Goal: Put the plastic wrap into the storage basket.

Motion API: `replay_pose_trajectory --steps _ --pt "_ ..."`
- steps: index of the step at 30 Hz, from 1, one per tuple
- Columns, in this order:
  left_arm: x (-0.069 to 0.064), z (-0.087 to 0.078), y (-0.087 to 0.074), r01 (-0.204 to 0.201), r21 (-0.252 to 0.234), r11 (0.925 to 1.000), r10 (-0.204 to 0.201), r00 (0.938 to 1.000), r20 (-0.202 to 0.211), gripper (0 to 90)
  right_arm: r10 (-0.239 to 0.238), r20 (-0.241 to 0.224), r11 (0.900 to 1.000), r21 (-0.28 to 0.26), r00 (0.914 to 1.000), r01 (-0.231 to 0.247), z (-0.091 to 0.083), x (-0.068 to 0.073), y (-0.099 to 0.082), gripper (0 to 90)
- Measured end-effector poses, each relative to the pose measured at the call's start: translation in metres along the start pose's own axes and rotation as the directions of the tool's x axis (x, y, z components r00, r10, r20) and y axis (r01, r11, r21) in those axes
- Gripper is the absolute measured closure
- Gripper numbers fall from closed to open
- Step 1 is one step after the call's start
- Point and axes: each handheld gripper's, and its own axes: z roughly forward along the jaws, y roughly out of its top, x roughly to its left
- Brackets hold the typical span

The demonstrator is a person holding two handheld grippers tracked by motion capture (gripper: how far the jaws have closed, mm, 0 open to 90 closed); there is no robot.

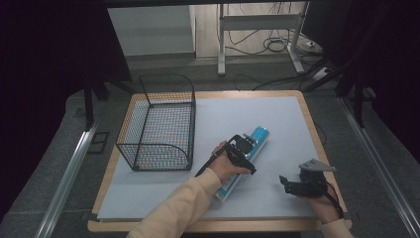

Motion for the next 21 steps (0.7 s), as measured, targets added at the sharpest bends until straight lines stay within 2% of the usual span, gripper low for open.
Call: replay_pose_trajectory --steps 1,2,4,8,14,21 --pt "0.0004 0.0006 0.0005 0.003 0.007 1.0 -0.003 1.0 -0.001 17.3 0.0 0.0 1.0 0.0 1.0 0.0 0.0001 -0.0001 -0.0001 12.9" --pt "-0.0009 0.0023 0.0004 0.024 -0.008 0.9997 -0.024 0.9997 0.004 18.4 0.001 0.001 1.0 0.001 1.0 -0.001 0.0002 -0.0003 -0.0001 12.9" --pt "-0.0005 0.0032 0.0003 0.015 0.011 0.9998 -0.015 0.9999 -0.001 21.3 0.001 0.001 1.0 0.002 1.0 -0.001 0.0001 -0.0005 -0.0001 12.9" --pt "0.0008 0.0065 -0.0002 0.044 0.015 0.9989 -0.044 0.999 0.0 24.5 0.0 0.002 1.0 0.002 1.0 0.0 0.0001 -0.0004 -0.0001 12.8" --pt "0.004 0.0094 -0.0008 0.054 0.035 0.9979 -0.055 0.9982 0.026 25.8 0.003 0.003 1.0 0.002 1.0 -0.003 0.0 -0.0008 -0.0001 12.9" --pt "0.0035 0.0104 -0.0008 0.069 0.037 0.9969 -0.07 0.9973 0.025 27.1 0.002 0.008 1.0 0.003 1.0 -0.002 -0.0001 -0.0011 0.0002 12.9"
